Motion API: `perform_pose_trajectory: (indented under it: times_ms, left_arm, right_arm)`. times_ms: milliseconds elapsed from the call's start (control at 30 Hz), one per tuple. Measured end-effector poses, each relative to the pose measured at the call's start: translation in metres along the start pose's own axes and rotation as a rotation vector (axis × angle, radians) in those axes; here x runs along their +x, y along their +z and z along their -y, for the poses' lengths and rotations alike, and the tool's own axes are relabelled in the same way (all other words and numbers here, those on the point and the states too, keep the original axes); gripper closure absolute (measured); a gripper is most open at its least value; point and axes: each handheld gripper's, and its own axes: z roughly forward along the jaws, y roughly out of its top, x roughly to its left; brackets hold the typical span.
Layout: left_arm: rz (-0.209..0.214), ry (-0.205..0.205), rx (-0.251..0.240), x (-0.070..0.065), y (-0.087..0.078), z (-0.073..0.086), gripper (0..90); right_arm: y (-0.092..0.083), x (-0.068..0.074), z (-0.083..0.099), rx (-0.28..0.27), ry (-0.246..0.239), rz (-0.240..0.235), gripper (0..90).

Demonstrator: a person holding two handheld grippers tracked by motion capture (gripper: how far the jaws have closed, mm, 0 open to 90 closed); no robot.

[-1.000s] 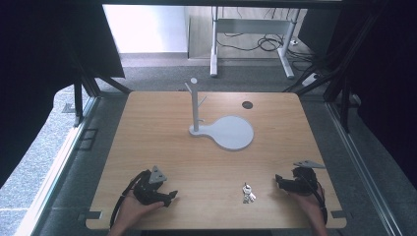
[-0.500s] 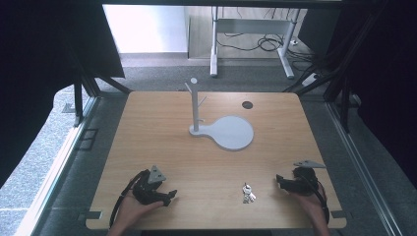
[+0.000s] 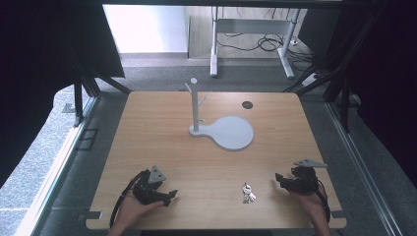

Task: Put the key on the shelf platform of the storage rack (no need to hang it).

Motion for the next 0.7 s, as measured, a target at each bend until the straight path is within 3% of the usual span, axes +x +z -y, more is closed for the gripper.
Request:
perform_pose_trajectory:
  times_ms: [200, 700]
  left_arm:
    - [-0.002, -0.004, 0.005, 0.001, 0.001, 0.000, 21.2]
    - [-0.005, -0.006, -0.007, 0.003, -0.004, 0.000, 21.2]
  right_arm:
    - [-0.002, 0.010, -0.005, 0.004, -0.047, -0.029, 32.1]
    - [-0.018, 0.027, -0.036, 0.092, -0.142, -0.102, 39.9]
